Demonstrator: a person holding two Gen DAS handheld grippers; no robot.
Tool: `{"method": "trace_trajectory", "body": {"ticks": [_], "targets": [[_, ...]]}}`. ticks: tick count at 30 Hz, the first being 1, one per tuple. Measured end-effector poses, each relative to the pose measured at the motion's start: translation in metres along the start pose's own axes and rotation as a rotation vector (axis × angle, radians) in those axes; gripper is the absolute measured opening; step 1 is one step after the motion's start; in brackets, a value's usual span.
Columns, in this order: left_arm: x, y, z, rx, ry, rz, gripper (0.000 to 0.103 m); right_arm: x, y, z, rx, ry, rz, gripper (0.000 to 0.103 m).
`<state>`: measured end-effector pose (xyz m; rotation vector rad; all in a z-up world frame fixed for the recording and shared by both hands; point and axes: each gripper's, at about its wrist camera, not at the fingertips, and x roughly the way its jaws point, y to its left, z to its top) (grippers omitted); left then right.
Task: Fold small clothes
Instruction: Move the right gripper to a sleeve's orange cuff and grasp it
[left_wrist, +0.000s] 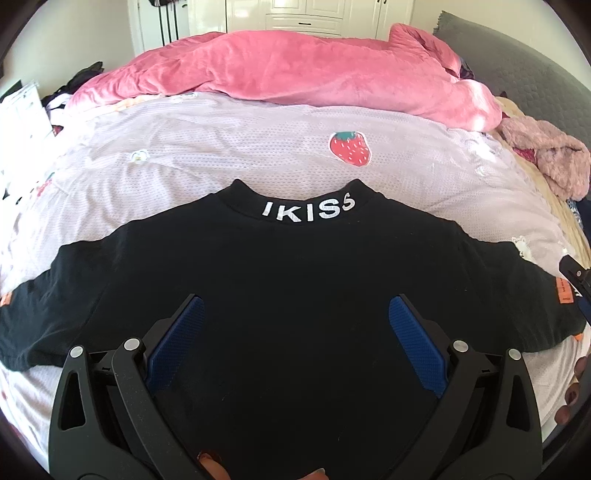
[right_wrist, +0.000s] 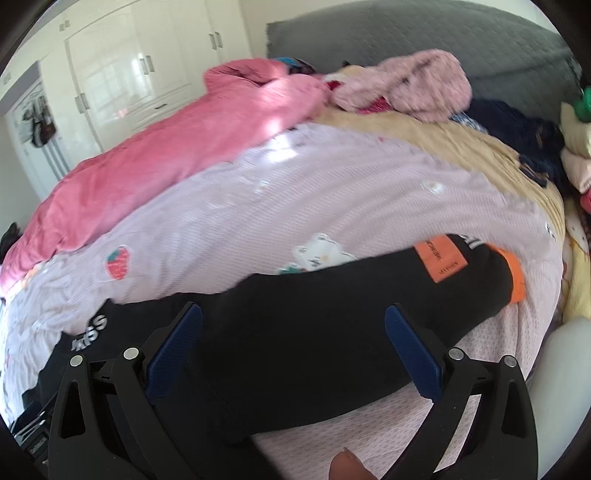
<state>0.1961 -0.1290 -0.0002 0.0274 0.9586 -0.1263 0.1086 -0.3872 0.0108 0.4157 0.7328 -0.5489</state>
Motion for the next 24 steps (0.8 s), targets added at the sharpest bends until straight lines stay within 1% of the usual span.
{"method": "trace_trajectory", "body": {"ticks": [3, 7, 10, 15, 18, 19, 24], "targets": [[0.01, -0.005, 0.0, 0.006, 0.014, 0.002, 0.094, 0.007, -0.018, 0.0, 0.051, 0.016, -0.032, 0.099], [0.02, -0.008, -0.003, 0.003, 0.03, -0.001, 0.094, 0.017, -0.048, -0.002, 0.145, 0.042, -0.116, 0.099], [0.027, -0.011, -0.006, 0.002, 0.042, -0.004, 0.094, 0.023, -0.072, -0.005, 0.224, 0.059, -0.162, 0.099], [0.035, -0.015, -0.008, 0.004, 0.055, -0.004, 0.094, 0.038, -0.101, -0.016, 0.31, 0.115, -0.181, 0.099], [0.04, -0.017, -0.008, -0.001, 0.061, -0.006, 0.094, 0.036, -0.118, -0.021, 0.394, 0.104, -0.199, 0.099], [0.04, -0.017, -0.008, -0.001, 0.061, -0.006, 0.094, 0.034, -0.124, -0.021, 0.42, 0.092, -0.201, 0.099], [0.043, -0.019, -0.007, 0.006, 0.06, -0.003, 0.094, 0.04, -0.152, -0.012, 0.542, 0.026, -0.105, 0.099]]}}
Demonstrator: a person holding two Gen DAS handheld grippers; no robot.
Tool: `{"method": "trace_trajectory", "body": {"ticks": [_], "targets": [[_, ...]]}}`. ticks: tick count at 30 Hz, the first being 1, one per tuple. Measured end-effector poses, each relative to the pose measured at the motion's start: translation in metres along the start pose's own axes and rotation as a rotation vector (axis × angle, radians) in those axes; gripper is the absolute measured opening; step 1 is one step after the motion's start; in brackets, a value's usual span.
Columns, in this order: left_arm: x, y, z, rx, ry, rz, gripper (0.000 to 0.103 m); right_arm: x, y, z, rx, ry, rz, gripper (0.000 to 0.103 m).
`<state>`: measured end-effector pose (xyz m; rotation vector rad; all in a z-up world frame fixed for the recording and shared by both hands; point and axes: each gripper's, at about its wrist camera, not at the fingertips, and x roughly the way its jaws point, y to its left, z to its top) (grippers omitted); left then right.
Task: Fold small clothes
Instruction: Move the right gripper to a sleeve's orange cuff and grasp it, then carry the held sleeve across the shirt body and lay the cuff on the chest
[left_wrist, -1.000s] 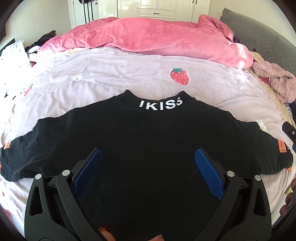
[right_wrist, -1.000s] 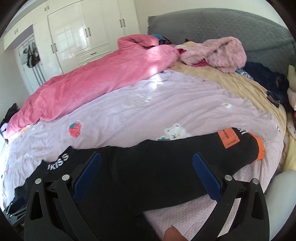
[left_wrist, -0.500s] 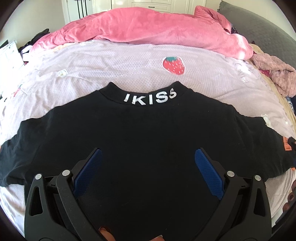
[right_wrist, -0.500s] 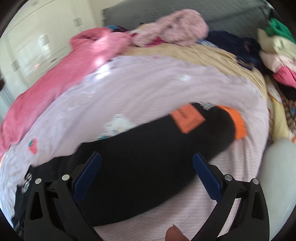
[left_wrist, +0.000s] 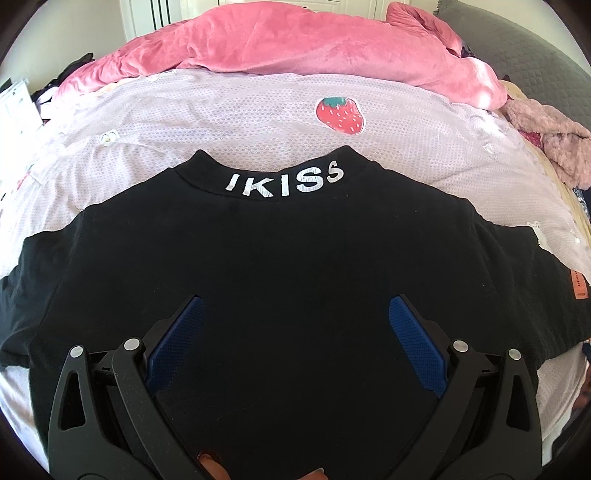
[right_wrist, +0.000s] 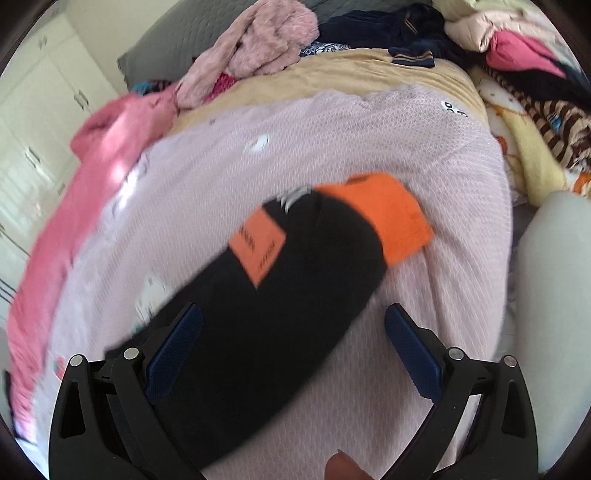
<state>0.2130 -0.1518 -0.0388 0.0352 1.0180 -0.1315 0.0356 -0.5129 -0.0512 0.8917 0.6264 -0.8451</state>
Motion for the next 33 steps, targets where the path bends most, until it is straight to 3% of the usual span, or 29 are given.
{"method": "trace_trajectory", "body": {"ticks": [3, 6, 7, 9, 11, 13, 22, 29, 33], "targets": [[0.001, 0.003, 0.002, -0.007, -0.001, 0.005, 0.094, 0.011, -0.016, 0.014, 0.138, 0.01, 0.079, 0.099], [0.002, 0.007, 0.003, -0.018, 0.0, 0.011, 0.094, 0.017, -0.017, 0.022, 0.19, -0.012, 0.133, 0.095], [0.002, 0.01, 0.003, -0.024, -0.001, 0.014, 0.094, 0.019, -0.016, 0.024, 0.195, -0.018, 0.136, 0.088], [0.002, 0.016, 0.002, -0.037, 0.001, 0.018, 0.094, 0.021, -0.015, 0.029, 0.195, -0.022, 0.131, 0.05], [0.001, 0.021, -0.001, -0.049, 0.005, 0.022, 0.094, 0.025, -0.011, 0.032, 0.187, -0.017, 0.152, 0.027], [-0.001, 0.026, -0.003, -0.062, 0.011, 0.022, 0.094, 0.023, -0.004, 0.031, 0.156, -0.036, 0.192, 0.018], [-0.019, 0.044, -0.013, -0.107, -0.013, 0.021, 0.094, -0.027, 0.075, -0.002, -0.203, -0.159, 0.42, 0.016], [-0.029, 0.066, -0.017, -0.146, -0.021, 0.032, 0.094, -0.056, 0.132, -0.05, -0.446, -0.115, 0.635, 0.016], [-0.033, 0.084, -0.019, -0.192, -0.026, 0.031, 0.094, -0.074, 0.166, -0.097, -0.619, -0.074, 0.73, 0.016]]}}
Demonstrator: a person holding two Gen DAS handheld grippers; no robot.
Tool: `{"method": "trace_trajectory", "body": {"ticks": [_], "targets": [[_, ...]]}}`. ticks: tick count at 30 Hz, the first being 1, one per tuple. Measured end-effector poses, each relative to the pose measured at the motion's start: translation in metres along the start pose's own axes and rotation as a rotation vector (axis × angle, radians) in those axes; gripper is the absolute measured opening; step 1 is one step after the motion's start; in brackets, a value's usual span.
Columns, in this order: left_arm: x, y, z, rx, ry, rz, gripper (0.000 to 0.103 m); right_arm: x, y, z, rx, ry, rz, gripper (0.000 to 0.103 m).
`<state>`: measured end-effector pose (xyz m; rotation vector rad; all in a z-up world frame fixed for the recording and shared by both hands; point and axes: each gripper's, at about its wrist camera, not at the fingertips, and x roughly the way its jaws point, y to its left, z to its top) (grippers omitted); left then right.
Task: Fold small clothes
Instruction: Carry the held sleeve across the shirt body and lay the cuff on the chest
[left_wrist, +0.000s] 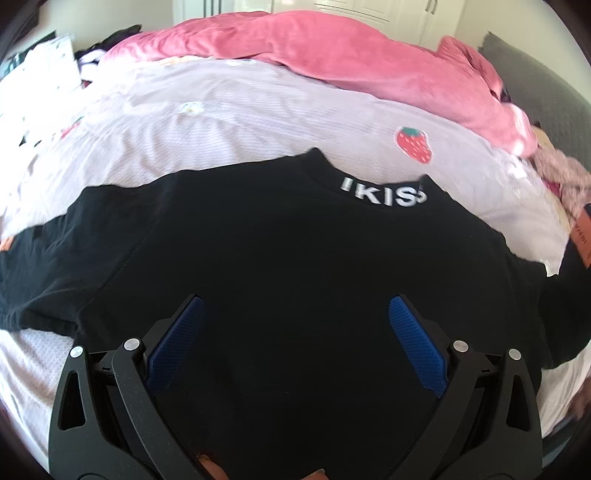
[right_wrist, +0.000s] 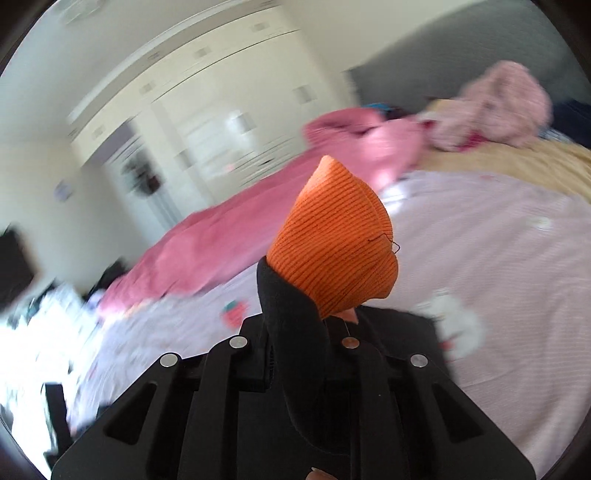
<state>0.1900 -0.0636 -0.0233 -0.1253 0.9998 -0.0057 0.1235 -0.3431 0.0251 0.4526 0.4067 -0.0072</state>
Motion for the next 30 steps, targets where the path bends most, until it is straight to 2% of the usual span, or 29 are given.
{"method": "trace_trajectory", "body": {"ticks": [8, 14, 15, 17, 21, 26, 28, 30], "targets": [[-0.009, 0.04, 0.0, -0.099, -0.026, 0.038, 0.094, 0.031, 0.093, -0.056, -0.233, 0.177, 0.111, 0.019], [-0.015, 0.055, -0.002, -0.136, -0.033, 0.053, 0.094, 0.021, 0.113, -0.072, -0.271, 0.222, 0.24, 0.051], [-0.015, 0.056, -0.001, -0.142, -0.031, 0.046, 0.094, 0.019, 0.114, -0.072, -0.27, 0.221, 0.255, 0.055], [-0.017, 0.06, -0.003, -0.177, -0.026, -0.017, 0.094, 0.009, 0.116, -0.072, -0.285, 0.215, 0.276, 0.055], [-0.017, 0.056, -0.009, -0.175, -0.004, -0.094, 0.094, 0.007, 0.1, -0.062, -0.242, 0.188, 0.214, 0.055], [-0.008, 0.03, -0.027, -0.159, 0.065, -0.325, 0.094, 0.009, 0.063, -0.046, -0.16, 0.169, 0.043, 0.055], [0.003, 0.015, -0.033, -0.148, 0.12, -0.352, 0.094, 0.01, 0.052, -0.045, -0.128, 0.171, 0.018, 0.055], [0.01, 0.005, -0.035, -0.141, 0.131, -0.324, 0.094, 0.01, 0.044, -0.044, -0.115, 0.17, -0.015, 0.055]]}}
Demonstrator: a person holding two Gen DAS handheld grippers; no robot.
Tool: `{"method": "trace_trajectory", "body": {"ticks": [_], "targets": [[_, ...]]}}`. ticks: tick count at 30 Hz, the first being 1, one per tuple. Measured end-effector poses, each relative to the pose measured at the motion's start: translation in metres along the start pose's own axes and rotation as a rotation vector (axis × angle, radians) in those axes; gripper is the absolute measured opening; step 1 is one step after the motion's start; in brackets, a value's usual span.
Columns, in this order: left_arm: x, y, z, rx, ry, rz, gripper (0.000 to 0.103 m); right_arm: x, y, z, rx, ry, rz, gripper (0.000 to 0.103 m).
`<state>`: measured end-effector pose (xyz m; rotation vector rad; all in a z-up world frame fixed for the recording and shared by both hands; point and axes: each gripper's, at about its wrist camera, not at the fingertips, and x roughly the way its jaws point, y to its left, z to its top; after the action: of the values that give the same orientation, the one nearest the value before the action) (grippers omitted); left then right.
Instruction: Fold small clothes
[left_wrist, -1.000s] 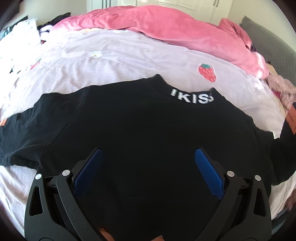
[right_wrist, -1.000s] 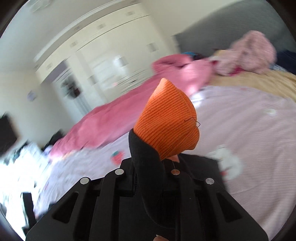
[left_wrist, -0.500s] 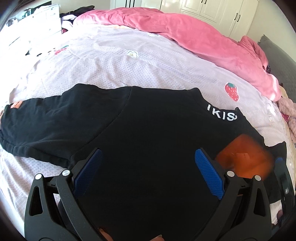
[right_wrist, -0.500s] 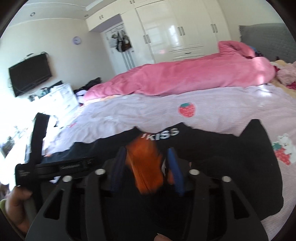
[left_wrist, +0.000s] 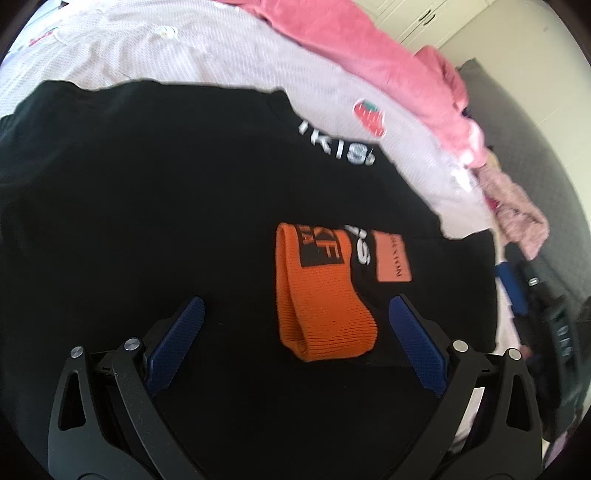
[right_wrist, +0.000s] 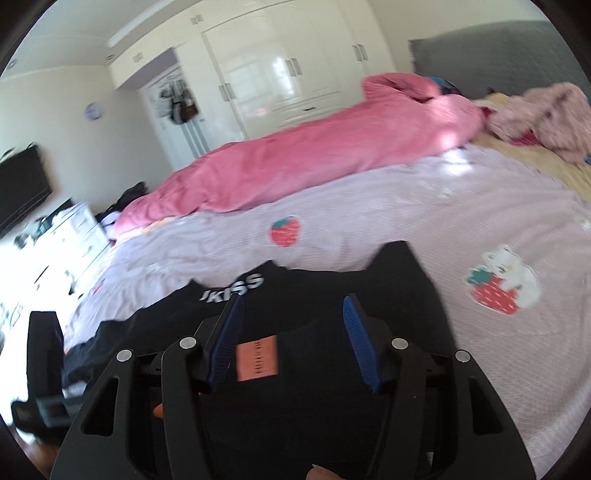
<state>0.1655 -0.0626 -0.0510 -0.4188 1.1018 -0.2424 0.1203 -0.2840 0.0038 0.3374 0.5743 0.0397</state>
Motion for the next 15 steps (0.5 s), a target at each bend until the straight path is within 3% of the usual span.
{"method": "trace_trajectory", "body": {"ticks": [3, 4, 5, 6, 7, 8, 11, 15], "targets": [[0.008, -0.012, 0.001, -0.009, -0.041, 0.019, 0.093, 0.001, -0.007, 0.0, 0.002, -0.005, -0.044, 0.055], [0.009, -0.015, 0.002, -0.003, -0.05, 0.024, 0.088, 0.002, -0.008, -0.001, 0.002, -0.006, -0.056, 0.055], [0.012, -0.021, 0.003, 0.021, -0.064, 0.034, 0.066, 0.002, -0.01, -0.001, 0.007, -0.006, -0.061, 0.055], [0.012, -0.023, 0.003, 0.035, -0.074, 0.058, 0.058, 0.003, -0.013, 0.0, 0.018, -0.004, -0.066, 0.055], [0.013, -0.025, 0.003, 0.046, -0.091, 0.08, 0.034, 0.004, -0.015, 0.0, 0.025, -0.004, -0.074, 0.055], [0.013, -0.025, 0.004, 0.043, -0.088, 0.031, 0.012, 0.004, -0.018, 0.0, 0.033, -0.006, -0.083, 0.055], [0.01, -0.023, 0.008, 0.045, -0.078, -0.025, 0.01, 0.003, -0.025, 0.003, 0.057, -0.013, -0.104, 0.055], [-0.015, -0.026, 0.016, 0.077, -0.148, -0.055, 0.008, 0.002, -0.04, 0.005, 0.111, -0.018, -0.125, 0.055]]}}
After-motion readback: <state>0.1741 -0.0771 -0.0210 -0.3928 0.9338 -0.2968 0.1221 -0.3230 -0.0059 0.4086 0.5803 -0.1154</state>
